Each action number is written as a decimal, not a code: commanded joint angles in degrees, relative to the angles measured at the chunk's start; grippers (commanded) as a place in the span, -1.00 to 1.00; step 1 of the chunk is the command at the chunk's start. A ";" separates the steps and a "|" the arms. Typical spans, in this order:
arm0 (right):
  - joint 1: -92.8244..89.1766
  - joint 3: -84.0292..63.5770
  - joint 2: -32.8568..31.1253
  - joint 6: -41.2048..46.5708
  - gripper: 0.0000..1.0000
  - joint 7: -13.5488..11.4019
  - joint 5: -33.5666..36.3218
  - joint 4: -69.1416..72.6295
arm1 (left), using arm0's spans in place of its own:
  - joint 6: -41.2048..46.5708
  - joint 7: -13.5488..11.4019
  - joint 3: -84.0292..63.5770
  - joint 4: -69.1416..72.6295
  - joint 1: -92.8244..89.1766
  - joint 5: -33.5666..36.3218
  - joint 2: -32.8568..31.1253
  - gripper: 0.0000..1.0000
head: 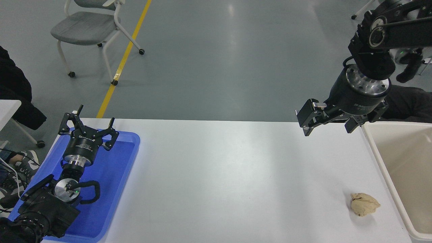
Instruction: Pick up paper ball place in dustbin
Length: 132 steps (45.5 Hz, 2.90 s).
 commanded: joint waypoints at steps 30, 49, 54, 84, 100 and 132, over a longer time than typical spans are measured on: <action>-6.93 -0.47 -7.06 -0.61 1.00 0.23 -9.14 -1.21 | 0.00 0.08 0.01 -0.11 0.00 0.00 -0.17 1.00; -19.32 2.95 -28.24 -3.86 1.00 0.41 -26.99 -3.41 | 0.00 0.08 0.01 -0.11 0.00 0.09 -0.17 1.00; -26.52 7.60 -31.50 -5.36 1.00 0.41 -29.28 -5.86 | 0.00 0.08 0.01 -0.11 0.00 0.00 -0.17 1.00; -64.41 34.86 -29.92 -14.49 1.00 0.67 -42.73 -20.19 | 0.00 0.08 0.01 -0.11 0.00 0.00 -0.26 1.00; -68.98 36.17 -28.08 -17.75 1.00 0.59 -42.73 -23.71 | 0.00 0.08 0.01 -0.11 0.00 0.00 -0.18 1.00; -77.42 40.22 -21.57 -27.77 1.00 0.59 -42.64 -29.16 | 0.00 0.08 0.01 -0.11 0.00 0.00 -0.26 1.00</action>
